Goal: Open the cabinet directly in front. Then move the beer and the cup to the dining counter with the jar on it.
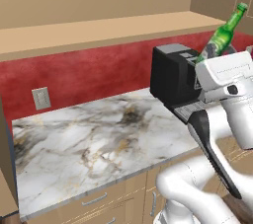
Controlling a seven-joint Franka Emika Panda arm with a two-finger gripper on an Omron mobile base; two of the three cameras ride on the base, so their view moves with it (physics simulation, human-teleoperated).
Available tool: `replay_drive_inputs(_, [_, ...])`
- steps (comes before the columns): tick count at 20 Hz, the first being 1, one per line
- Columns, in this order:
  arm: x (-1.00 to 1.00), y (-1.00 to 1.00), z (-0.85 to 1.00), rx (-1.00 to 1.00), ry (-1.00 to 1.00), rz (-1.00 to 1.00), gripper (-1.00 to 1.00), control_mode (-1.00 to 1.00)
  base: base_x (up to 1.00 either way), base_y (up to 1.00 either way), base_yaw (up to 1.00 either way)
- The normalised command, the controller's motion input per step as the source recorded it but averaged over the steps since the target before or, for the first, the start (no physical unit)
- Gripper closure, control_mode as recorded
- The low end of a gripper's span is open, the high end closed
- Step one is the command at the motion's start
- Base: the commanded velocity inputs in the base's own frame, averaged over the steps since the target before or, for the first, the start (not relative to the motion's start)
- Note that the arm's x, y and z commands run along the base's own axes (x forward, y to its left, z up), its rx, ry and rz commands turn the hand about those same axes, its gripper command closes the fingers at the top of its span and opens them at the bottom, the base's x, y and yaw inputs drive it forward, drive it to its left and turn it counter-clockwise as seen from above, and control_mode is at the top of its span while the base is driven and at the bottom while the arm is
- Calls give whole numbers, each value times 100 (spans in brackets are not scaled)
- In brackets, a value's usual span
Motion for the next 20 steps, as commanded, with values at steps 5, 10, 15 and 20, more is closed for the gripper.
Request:
replay_drive_inputs(5, [-44, 0, -1, 0, -21, 2, 100, -100, 0, 0, 0])
replay_drive_inputs(10, [-67, 0, 0, 0, -21, 0, 100, -100, 0, 0, 0])
replay_drive_inputs(15, [-43, 0, 0, 0, -11, 0, 100, -100, 0, 0, 0])
replay_drive_inputs(20, [-2, 0, 0, 2, 0, 0, 100, -100, 0, 0, 0])
